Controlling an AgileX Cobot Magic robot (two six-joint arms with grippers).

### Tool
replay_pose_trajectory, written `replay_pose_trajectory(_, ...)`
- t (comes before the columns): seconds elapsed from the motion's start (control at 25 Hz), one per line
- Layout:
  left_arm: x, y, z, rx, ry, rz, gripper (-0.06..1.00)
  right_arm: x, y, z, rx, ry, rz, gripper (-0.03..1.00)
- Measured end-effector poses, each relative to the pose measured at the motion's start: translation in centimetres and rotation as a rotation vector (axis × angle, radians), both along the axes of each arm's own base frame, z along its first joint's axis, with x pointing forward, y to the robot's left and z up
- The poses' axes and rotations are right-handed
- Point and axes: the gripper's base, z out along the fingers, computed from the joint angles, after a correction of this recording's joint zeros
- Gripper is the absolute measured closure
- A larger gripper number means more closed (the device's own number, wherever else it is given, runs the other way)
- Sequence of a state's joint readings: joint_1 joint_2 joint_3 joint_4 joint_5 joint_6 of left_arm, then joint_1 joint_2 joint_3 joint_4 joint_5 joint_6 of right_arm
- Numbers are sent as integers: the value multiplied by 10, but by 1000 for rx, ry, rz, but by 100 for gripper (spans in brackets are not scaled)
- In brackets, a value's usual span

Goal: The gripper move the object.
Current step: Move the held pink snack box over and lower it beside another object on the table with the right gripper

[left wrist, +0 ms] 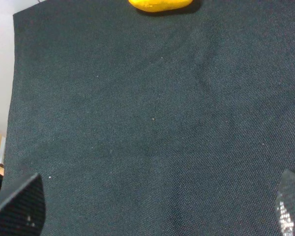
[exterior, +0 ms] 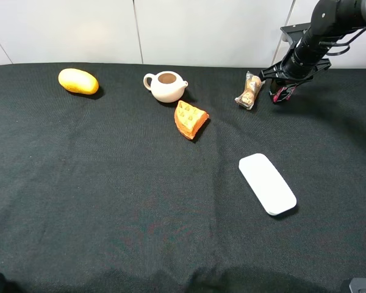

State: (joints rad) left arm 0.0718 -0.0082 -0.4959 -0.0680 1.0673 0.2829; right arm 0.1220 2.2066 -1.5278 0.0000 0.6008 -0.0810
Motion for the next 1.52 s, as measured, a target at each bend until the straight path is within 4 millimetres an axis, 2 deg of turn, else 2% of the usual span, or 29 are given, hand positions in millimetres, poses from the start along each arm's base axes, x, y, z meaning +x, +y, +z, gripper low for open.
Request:
replay_pose_trajectory(0.08, 0, 0, 0, 0, 0, 0, -5, 0, 0, 0, 1, 0, -2, 56)
replay_pose_trajectory(0.2, 0, 0, 0, 0, 0, 0, -5, 0, -1, 0, -8, -2, 4, 36)
replay_pose_trajectory(0.32, 0, 0, 0, 0, 0, 0, -5, 1, -1, 0, -8, -6, 5, 29)
replay_pose_trajectory(0.76, 0, 0, 0, 0, 0, 0, -5, 0, -1, 5, -8, -11, 4, 27)
replay_pose_trajectory(1.12, 0, 0, 0, 0, 0, 0, -5, -9, -2, 42, -8, -18, 4, 27)
replay_pose_trajectory(1.52, 0, 0, 0, 0, 0, 0, -5, -30, -2, 95, 18, -4, -8, 27)
